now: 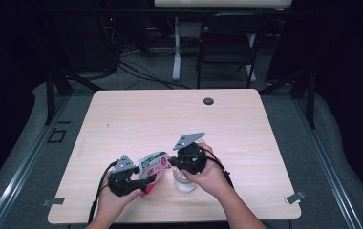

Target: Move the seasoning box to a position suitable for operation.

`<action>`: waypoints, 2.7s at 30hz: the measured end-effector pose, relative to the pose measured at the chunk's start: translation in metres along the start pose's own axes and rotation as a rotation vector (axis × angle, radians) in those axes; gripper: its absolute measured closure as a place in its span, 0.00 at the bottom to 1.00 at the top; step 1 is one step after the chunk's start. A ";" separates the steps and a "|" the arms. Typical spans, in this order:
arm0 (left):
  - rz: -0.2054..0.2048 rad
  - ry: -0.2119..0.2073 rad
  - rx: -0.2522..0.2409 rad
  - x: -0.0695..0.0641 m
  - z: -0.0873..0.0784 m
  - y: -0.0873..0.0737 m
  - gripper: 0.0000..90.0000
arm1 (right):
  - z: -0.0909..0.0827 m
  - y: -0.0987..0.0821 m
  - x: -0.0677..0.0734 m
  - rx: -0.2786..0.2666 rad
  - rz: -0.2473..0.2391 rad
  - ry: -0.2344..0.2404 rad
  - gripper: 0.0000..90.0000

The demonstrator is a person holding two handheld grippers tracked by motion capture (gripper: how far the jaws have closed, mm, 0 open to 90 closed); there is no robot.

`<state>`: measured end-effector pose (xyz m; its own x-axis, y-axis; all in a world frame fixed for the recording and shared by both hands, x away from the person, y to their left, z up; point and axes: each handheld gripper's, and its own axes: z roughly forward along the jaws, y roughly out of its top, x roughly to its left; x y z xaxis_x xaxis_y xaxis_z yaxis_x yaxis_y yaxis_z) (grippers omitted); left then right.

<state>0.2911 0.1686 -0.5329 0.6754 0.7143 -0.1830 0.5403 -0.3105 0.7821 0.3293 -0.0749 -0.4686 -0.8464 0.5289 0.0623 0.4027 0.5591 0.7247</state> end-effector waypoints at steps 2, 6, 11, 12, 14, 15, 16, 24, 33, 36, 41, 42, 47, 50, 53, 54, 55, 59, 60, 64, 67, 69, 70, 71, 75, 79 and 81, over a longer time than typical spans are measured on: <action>-0.024 0.011 0.013 0.002 0.002 -0.003 0.43 | 0.000 0.000 0.000 -0.001 0.003 0.002 1.00; -0.024 0.034 0.036 0.003 0.006 -0.006 0.36 | 0.000 0.000 0.000 0.000 0.000 0.006 1.00; -0.003 0.096 0.071 -0.001 0.016 -0.014 0.33 | 0.000 -0.001 0.001 0.002 -0.003 0.003 1.00; -0.007 0.102 0.076 -0.001 0.017 -0.014 0.33 | 0.000 -0.001 0.001 0.002 -0.003 0.002 1.00; -0.023 0.105 0.066 0.000 0.020 -0.016 0.32 | 0.000 -0.001 0.001 0.001 -0.004 0.002 1.00; -0.023 0.108 0.065 0.000 0.021 -0.017 0.31 | 0.000 -0.001 0.001 0.001 -0.004 0.002 1.00; -0.022 0.116 0.066 0.000 0.022 -0.017 0.30 | 0.000 -0.001 0.001 0.001 -0.004 0.002 1.00; -0.071 0.106 0.095 0.004 0.034 -0.025 0.26 | 0.000 -0.001 0.001 -0.005 -0.003 0.002 1.00; -0.017 0.147 0.130 0.001 0.045 -0.030 0.26 | 0.000 -0.001 0.001 -0.005 -0.002 0.002 1.00; 0.004 0.159 0.125 0.000 0.046 -0.031 0.26 | 0.000 -0.002 0.001 -0.006 -0.003 0.002 1.00; 0.053 0.177 0.112 -0.002 0.049 -0.034 0.26 | 0.000 -0.001 0.001 -0.001 -0.006 0.003 1.00; 0.052 0.178 0.111 -0.002 0.049 -0.034 0.26 | 0.000 -0.001 0.001 0.002 -0.007 0.002 1.00; 0.052 0.182 0.108 -0.002 0.050 -0.034 0.27 | 0.001 -0.001 0.002 0.002 -0.006 0.003 1.00; 0.055 0.187 0.111 -0.002 0.050 -0.033 0.28 | 0.001 -0.002 0.002 0.001 -0.005 0.002 1.00; 0.054 0.193 0.108 -0.002 0.050 -0.033 0.30 | 0.001 -0.002 0.002 0.001 -0.005 -0.002 1.00; 0.052 0.196 0.105 -0.002 0.050 -0.033 0.32 | 0.001 -0.002 0.002 0.002 -0.005 -0.002 1.00; 0.047 0.199 0.102 -0.002 0.050 -0.033 0.32 | 0.001 -0.002 0.002 0.001 -0.005 -0.003 1.00; 0.046 0.204 0.101 -0.001 0.050 -0.033 0.36 | 0.001 -0.002 0.001 0.002 -0.007 -0.001 1.00; 0.045 0.203 0.101 -0.001 0.049 -0.033 0.36 | 0.001 -0.002 0.001 0.002 -0.007 -0.001 1.00; 0.034 0.208 0.090 -0.001 0.049 -0.033 0.40 | 0.001 -0.002 0.001 0.001 -0.005 -0.002 1.00; 0.035 0.202 0.078 -0.001 0.049 -0.033 0.51 | 0.001 -0.002 0.001 -0.002 -0.004 -0.003 1.00; 0.036 0.199 0.082 0.000 0.048 -0.033 0.53 | 0.002 -0.002 0.001 -0.001 -0.005 0.001 1.00; 0.029 0.196 0.078 0.000 0.048 -0.033 0.54 | 0.002 -0.002 0.002 -0.002 -0.005 0.000 1.00; 0.023 0.194 0.075 0.001 0.048 -0.033 0.54 | 0.001 -0.002 0.002 -0.001 -0.005 -0.001 1.00; 0.020 0.198 0.064 0.001 0.048 -0.033 0.58 | 0.000 -0.003 0.000 -0.007 -0.001 0.002 1.00; 0.018 0.190 0.057 0.001 0.047 -0.032 0.59 | -0.001 -0.003 0.000 -0.012 0.005 0.003 1.00; 0.024 0.187 0.061 0.001 0.046 -0.032 0.60 | -0.001 -0.003 -0.001 -0.015 0.010 0.006 1.00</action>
<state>0.2981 0.1503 -0.5853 0.5867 0.8085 -0.0459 0.5582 -0.3626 0.7463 0.3285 -0.0778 -0.4700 -0.8444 0.5307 0.0732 0.4056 0.5442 0.7344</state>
